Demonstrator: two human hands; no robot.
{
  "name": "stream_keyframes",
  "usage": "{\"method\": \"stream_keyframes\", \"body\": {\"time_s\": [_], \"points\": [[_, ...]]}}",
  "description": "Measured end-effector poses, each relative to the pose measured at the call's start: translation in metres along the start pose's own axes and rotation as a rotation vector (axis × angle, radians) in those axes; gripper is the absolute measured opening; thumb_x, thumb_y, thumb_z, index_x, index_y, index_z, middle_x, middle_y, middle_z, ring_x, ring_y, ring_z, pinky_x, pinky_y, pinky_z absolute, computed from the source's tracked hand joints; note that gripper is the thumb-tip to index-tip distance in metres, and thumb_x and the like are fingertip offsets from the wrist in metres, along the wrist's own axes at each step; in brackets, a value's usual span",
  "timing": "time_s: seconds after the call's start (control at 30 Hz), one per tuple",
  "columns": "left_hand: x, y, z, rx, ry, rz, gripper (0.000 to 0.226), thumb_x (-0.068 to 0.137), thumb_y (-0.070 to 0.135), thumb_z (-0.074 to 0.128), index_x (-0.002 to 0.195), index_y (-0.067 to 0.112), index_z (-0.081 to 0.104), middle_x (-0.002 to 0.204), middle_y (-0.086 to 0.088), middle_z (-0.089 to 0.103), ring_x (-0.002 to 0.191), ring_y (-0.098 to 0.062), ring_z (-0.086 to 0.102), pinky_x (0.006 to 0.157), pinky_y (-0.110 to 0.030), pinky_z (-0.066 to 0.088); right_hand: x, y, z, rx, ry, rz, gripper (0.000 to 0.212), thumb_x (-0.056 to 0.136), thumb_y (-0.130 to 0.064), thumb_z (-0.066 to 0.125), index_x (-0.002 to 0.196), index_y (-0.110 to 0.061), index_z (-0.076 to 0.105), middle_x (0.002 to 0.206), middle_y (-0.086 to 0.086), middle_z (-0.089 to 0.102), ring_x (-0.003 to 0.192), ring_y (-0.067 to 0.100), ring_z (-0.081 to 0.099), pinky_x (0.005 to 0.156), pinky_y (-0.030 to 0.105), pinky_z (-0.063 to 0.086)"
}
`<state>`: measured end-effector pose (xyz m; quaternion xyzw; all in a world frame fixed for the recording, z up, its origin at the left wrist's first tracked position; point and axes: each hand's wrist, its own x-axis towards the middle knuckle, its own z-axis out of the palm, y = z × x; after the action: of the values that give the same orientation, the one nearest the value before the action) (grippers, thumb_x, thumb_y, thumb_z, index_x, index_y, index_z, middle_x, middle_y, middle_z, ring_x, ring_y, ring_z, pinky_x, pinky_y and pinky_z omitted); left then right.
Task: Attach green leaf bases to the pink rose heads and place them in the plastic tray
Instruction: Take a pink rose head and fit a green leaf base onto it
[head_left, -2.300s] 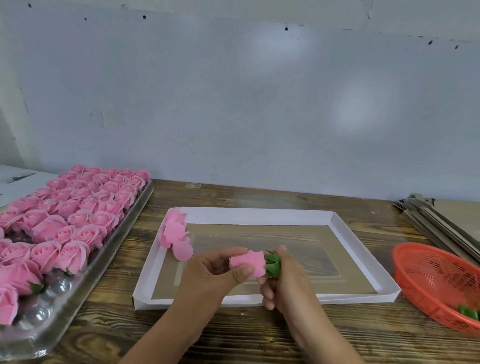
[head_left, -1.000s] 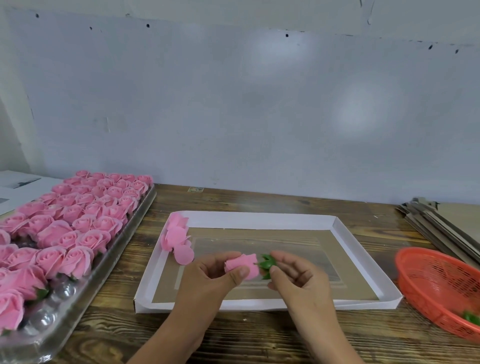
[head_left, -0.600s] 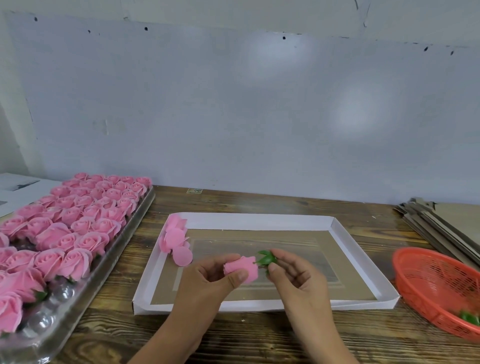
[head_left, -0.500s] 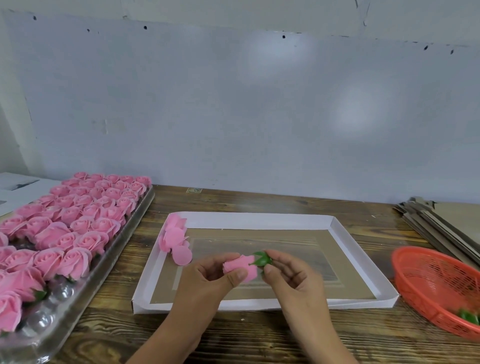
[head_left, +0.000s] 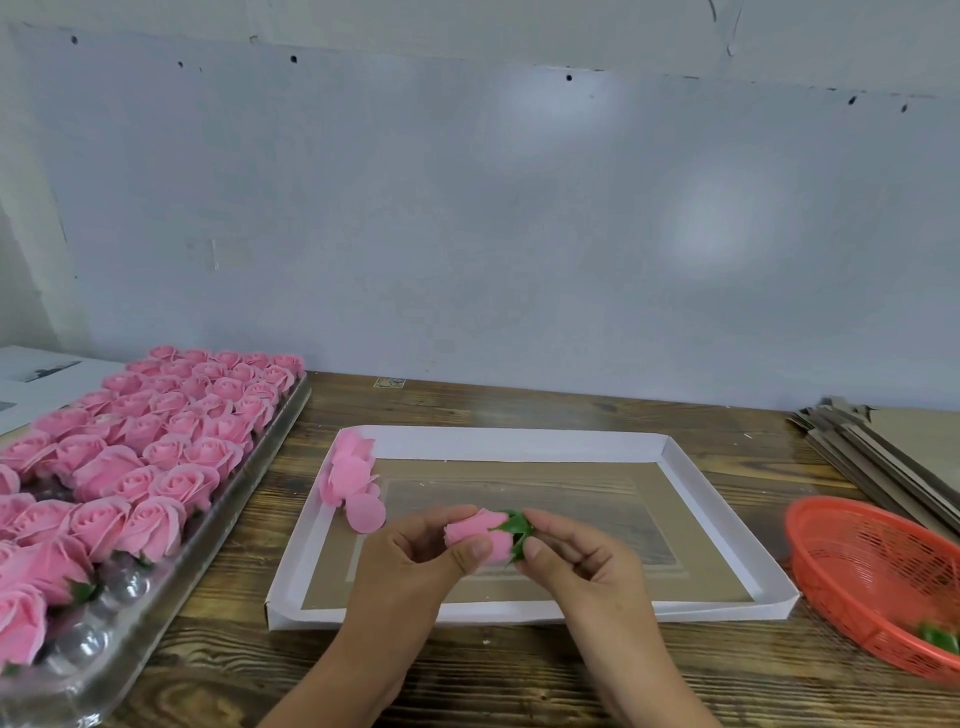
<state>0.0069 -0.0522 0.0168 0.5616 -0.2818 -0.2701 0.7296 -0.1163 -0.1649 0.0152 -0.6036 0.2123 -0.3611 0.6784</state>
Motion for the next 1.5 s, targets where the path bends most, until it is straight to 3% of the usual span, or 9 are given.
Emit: {"method": "stream_keyframes", "body": {"time_s": [0.2,0.4,0.6,0.73,0.8,1.0,1.23,1.37,1.5], "points": [[-0.001,0.002,0.000,0.033,-0.001,0.001,0.033,0.062,0.020,0.084,0.095,0.019,0.080,0.094,-0.003,0.080,0.089,-0.014,0.075,0.071,-0.014,0.056,0.000,0.001,0.001,0.048,0.042,0.015,0.021,0.084,0.006,0.068,0.099,-0.008,0.073,0.090,0.011,0.077,0.083,0.019,0.075,0.069,0.021,0.058],[0.000,0.001,-0.001,0.011,0.015,-0.018,0.036,0.067,0.017,0.083,0.103,0.014,0.078,0.098,-0.006,0.079,0.094,-0.017,0.075,0.076,-0.019,0.058,0.000,-0.001,0.001,-0.022,0.040,-0.031,0.023,0.080,0.003,0.073,0.092,-0.016,0.077,0.090,0.006,0.078,0.086,0.017,0.074,0.074,0.020,0.057],[-0.001,0.002,0.001,0.042,0.002,-0.018,0.031,0.067,0.016,0.082,0.098,0.017,0.079,0.094,-0.003,0.080,0.090,-0.015,0.075,0.072,-0.016,0.056,-0.001,-0.003,0.001,-0.030,0.023,-0.047,0.025,0.079,0.005,0.074,0.084,-0.019,0.080,0.088,0.006,0.078,0.083,0.017,0.075,0.072,0.018,0.056],[-0.001,0.002,-0.001,0.027,-0.001,-0.034,0.037,0.067,0.017,0.082,0.103,0.011,0.078,0.096,-0.005,0.079,0.091,-0.016,0.075,0.074,-0.017,0.057,-0.001,-0.004,-0.002,0.005,-0.030,0.022,0.019,0.077,-0.011,0.074,0.090,-0.022,0.081,0.094,0.008,0.078,0.085,0.018,0.073,0.074,0.024,0.057],[-0.001,0.003,-0.002,0.033,-0.021,-0.035,0.036,0.067,0.016,0.082,0.102,0.011,0.078,0.095,-0.006,0.079,0.090,-0.016,0.075,0.073,-0.017,0.057,-0.001,-0.004,-0.004,0.047,-0.033,0.049,0.021,0.070,-0.017,0.075,0.090,-0.016,0.081,0.095,0.011,0.077,0.084,0.018,0.073,0.072,0.023,0.056],[-0.002,0.007,-0.003,0.041,-0.080,-0.051,0.025,0.071,0.018,0.080,0.096,0.015,0.081,0.094,-0.008,0.079,0.085,-0.015,0.075,0.069,-0.017,0.056,0.001,-0.004,-0.008,-0.008,-0.064,0.003,0.019,0.076,0.006,0.074,0.090,-0.007,0.077,0.088,0.011,0.078,0.080,0.016,0.075,0.071,0.018,0.056],[-0.005,0.010,0.000,0.053,-0.073,-0.020,0.019,0.068,0.017,0.080,0.084,0.025,0.083,0.091,-0.005,0.080,0.085,-0.013,0.075,0.070,-0.014,0.055,0.001,-0.002,-0.007,-0.048,-0.093,-0.003,0.027,0.064,-0.017,0.079,0.091,-0.013,0.079,0.089,0.010,0.078,0.083,0.019,0.075,0.072,0.021,0.057],[-0.006,0.014,0.000,0.070,-0.149,-0.025,0.019,0.071,0.022,0.079,0.089,0.025,0.083,0.091,-0.007,0.079,0.086,-0.015,0.075,0.072,-0.016,0.056,0.002,-0.002,-0.008,-0.081,-0.128,-0.027,0.026,0.075,0.004,0.077,0.092,-0.015,0.079,0.091,0.010,0.078,0.087,0.021,0.075,0.074,0.020,0.057],[-0.005,0.013,-0.004,0.090,-0.171,-0.072,0.016,0.072,0.025,0.080,0.087,0.027,0.083,0.089,-0.005,0.079,0.085,-0.012,0.075,0.070,-0.015,0.056,0.000,-0.005,-0.008,-0.183,-0.149,-0.063,0.034,0.077,0.005,0.076,0.087,-0.027,0.082,0.088,0.004,0.078,0.086,0.019,0.075,0.076,0.021,0.057]]}}
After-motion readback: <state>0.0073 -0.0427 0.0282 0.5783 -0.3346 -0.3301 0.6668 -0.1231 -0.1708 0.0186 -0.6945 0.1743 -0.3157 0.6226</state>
